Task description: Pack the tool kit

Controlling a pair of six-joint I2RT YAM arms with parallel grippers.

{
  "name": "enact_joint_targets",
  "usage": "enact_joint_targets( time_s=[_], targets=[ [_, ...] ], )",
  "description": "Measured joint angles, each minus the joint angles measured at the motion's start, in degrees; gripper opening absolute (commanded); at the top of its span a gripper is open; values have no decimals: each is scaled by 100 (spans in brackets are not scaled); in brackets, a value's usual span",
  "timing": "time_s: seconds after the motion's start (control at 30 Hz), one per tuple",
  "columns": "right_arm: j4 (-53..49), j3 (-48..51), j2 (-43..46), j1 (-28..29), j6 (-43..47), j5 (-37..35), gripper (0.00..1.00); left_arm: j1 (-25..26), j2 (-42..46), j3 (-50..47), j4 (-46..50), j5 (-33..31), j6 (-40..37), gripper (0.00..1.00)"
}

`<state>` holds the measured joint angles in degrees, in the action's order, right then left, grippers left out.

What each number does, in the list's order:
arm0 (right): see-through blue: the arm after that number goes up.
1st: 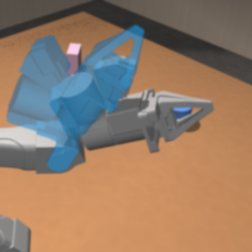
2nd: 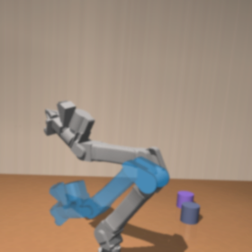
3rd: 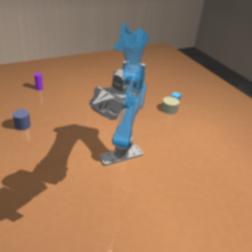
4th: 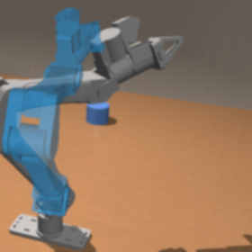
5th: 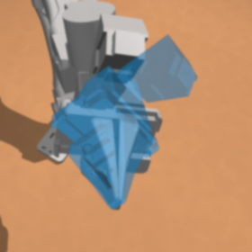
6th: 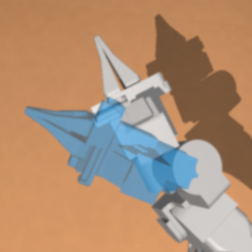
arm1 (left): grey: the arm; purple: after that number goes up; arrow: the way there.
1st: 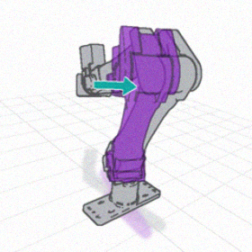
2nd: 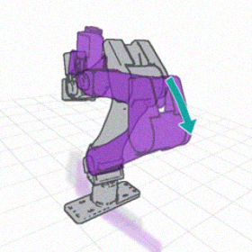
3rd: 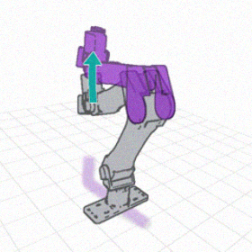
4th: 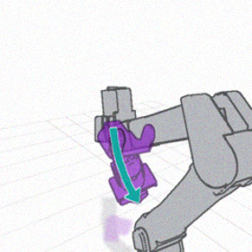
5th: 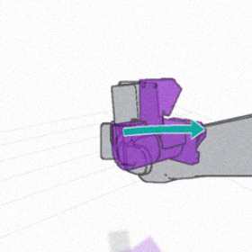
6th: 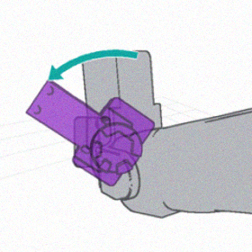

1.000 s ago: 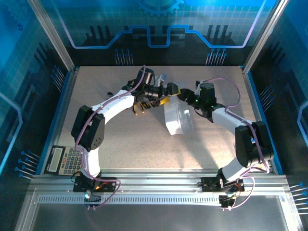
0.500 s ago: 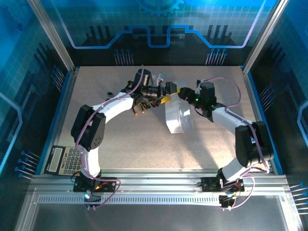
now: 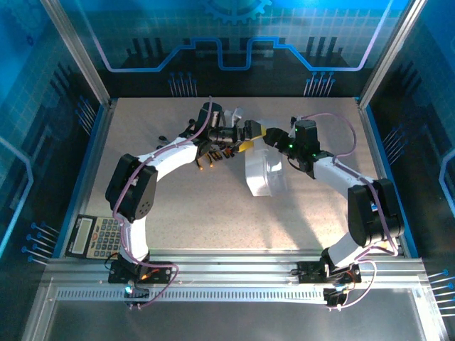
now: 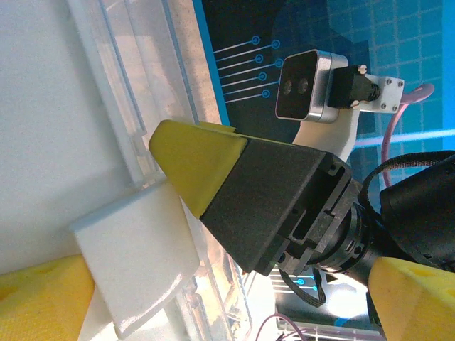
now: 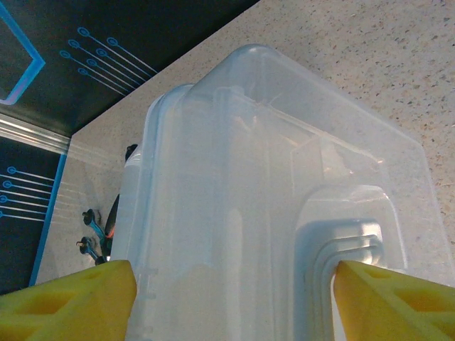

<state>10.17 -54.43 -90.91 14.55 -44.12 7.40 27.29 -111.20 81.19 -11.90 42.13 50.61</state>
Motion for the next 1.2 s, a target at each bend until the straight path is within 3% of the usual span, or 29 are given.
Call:
enact_joint_targets(
  time_s=[0.47,0.73,1.2],
  targets=[
    [15,-35,-39,2,-2,9,76,-7,-149,-37,-691,271,376,99],
    [0,-35,-11,0,48,76,86,-7,-149,-103,-789,278,310,99],
    [-505,-46,297,-9,483,535,88,-96,-55,-1082,-2621,494,356,99]
  ],
)
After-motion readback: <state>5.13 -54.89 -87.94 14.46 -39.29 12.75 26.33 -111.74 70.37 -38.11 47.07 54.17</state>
